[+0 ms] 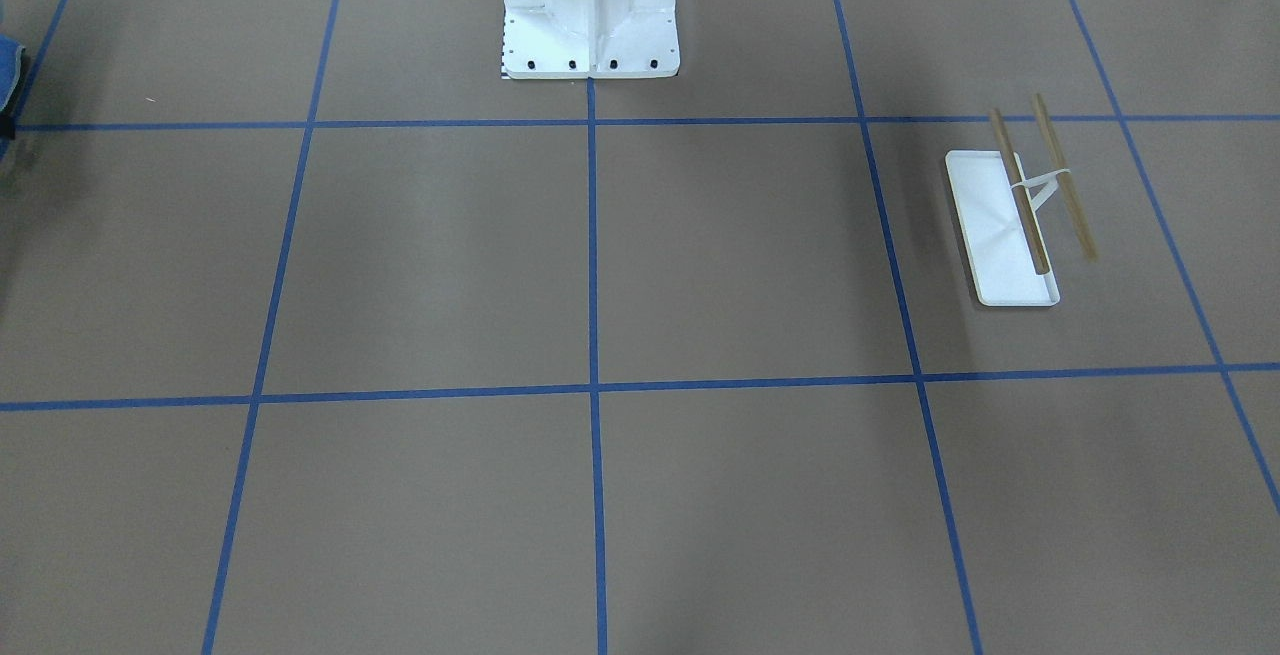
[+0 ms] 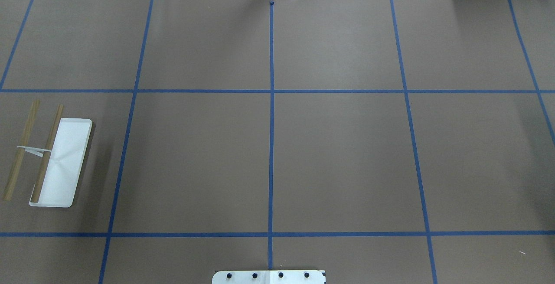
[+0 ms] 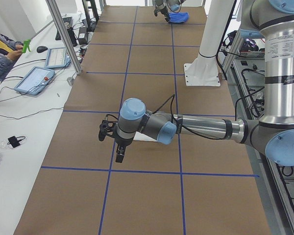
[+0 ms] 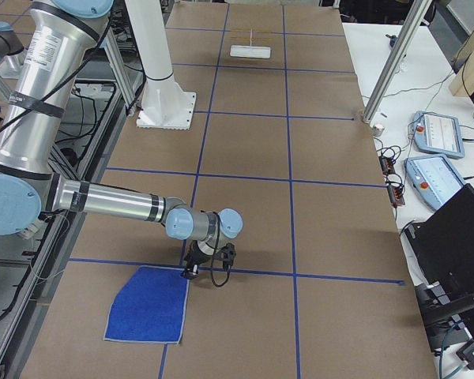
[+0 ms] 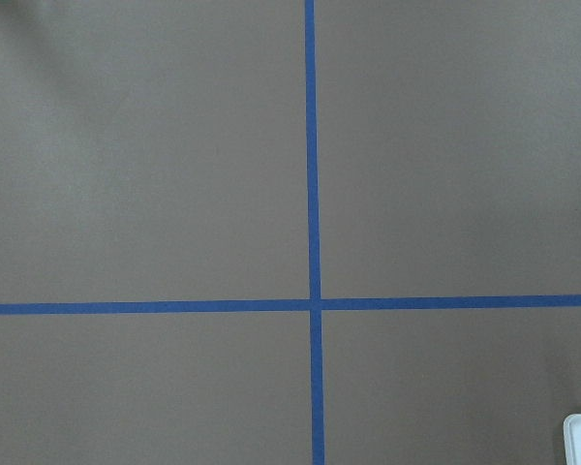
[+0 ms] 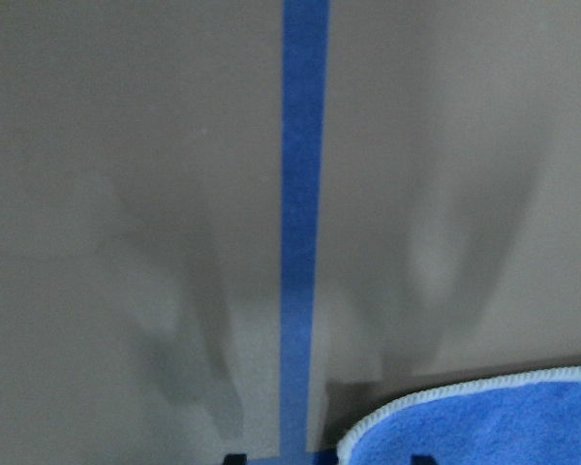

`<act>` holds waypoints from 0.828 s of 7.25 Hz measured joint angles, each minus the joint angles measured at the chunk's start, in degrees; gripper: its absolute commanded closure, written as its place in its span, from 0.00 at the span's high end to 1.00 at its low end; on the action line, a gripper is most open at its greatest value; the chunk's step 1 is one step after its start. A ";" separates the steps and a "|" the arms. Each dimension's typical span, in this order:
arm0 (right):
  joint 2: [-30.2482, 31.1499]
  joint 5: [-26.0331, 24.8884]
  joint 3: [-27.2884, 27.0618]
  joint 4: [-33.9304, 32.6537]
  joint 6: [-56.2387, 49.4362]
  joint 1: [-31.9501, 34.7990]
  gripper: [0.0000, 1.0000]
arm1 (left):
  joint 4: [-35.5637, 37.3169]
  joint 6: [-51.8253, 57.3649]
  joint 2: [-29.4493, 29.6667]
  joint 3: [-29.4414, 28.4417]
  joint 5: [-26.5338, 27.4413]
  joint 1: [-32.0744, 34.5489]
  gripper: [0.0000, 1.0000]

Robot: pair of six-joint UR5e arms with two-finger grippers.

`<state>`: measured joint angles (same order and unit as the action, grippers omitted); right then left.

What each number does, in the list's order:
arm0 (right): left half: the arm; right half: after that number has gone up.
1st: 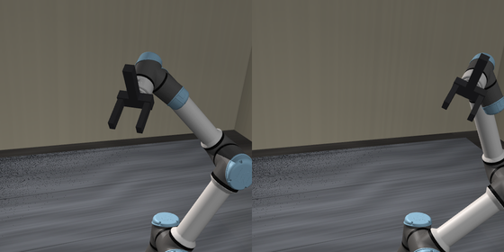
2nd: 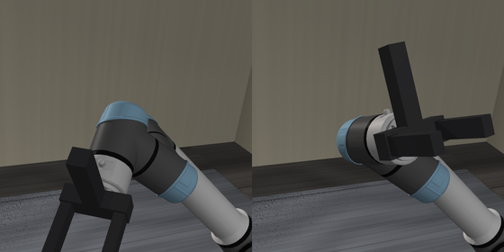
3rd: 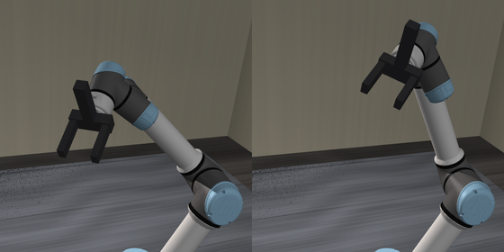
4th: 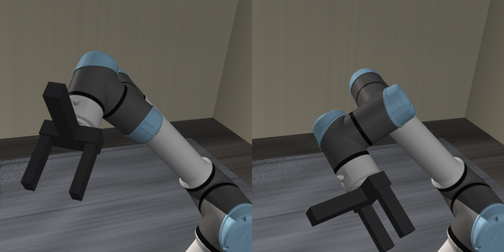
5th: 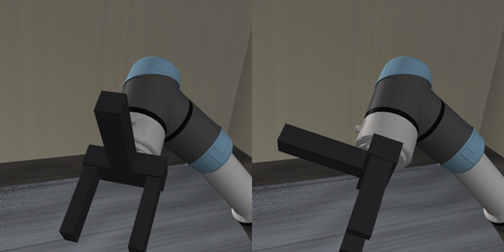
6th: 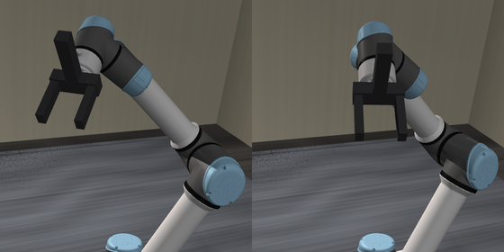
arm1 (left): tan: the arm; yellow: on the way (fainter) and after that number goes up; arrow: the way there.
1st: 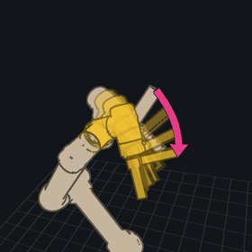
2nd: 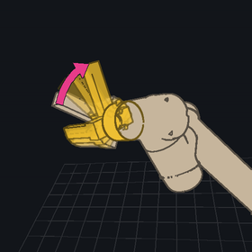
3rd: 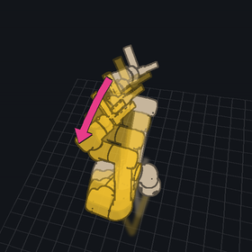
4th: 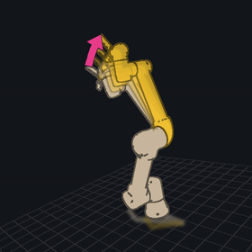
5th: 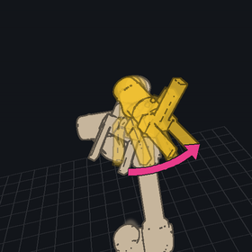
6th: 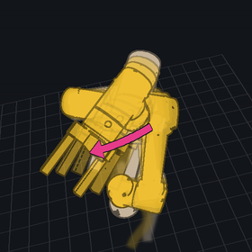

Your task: Hang towel on rack

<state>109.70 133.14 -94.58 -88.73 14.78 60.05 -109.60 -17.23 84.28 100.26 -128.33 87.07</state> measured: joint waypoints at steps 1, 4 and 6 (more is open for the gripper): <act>-0.03 0.11 0.19 -0.04 0.13 -0.01 0.20 | 0.00 0.00 0.01 0.04 0.01 0.00 0.98; -0.10 0.43 0.72 -0.12 0.15 -0.01 0.00 | -0.06 0.00 -0.01 0.01 0.05 0.02 0.98; -0.10 0.53 0.81 -0.12 0.04 0.11 0.00 | -0.03 0.00 0.01 -0.04 0.19 0.01 0.98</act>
<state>109.60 133.67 -93.78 -88.86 14.81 60.16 -109.63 -17.23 84.28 100.21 -128.14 87.09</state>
